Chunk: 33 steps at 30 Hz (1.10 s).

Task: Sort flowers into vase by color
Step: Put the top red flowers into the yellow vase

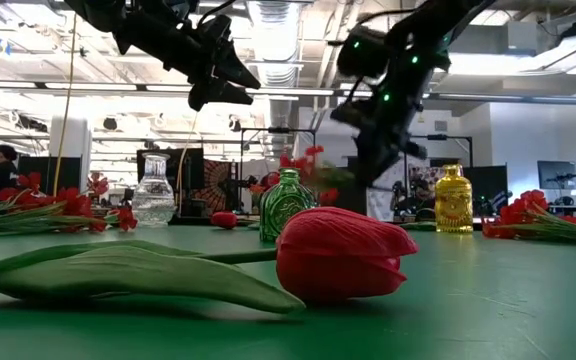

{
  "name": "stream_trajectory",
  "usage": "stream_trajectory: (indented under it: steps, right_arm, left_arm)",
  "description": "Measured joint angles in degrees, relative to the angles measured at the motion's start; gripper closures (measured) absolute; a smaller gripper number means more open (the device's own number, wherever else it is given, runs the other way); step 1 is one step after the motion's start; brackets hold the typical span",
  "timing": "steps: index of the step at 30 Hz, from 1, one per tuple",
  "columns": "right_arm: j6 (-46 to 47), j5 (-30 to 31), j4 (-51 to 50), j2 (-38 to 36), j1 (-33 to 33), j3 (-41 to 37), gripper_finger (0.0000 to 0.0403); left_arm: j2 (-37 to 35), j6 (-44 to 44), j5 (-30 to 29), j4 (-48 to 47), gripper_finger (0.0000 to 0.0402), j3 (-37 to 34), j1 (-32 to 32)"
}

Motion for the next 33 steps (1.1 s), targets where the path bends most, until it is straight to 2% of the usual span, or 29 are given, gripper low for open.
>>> stream_trajectory:
  steps: [7,14,17,24,29,33]
  right_arm:
    - [-2.9,4.4,3.2,-11.7,-4.3,-1.8,0.0368]
    - [-10.4,13.9,9.8,-22.8,-7.2,-2.2,0.0368]
    - [-11.8,17.5,18.8,-28.6,-8.7,-7.0,0.0368]
    - [-16.1,19.2,41.9,-42.5,-13.0,-24.0,0.0368]
    - [-23.8,28.7,44.5,-48.4,-14.0,-29.3,0.0368]
    - [-27.2,30.7,47.5,-49.2,-16.2,-31.9,0.0368]
  left_arm:
    - [0.0,0.4,0.0,0.1,0.0201,0.0,0.0]
    - [0.0,0.1,-1.4,0.2,0.0201,0.0,0.0]
    - [0.0,0.0,-1.7,0.2,0.0201,0.0,0.0]
    - [0.0,-1.0,-2.2,0.2,0.0201,0.0,0.0]
    - [0.0,-1.4,-3.1,0.2,0.0201,0.0,0.0]
    - [0.0,-2.5,-4.0,0.2,0.0201,0.0,0.0]
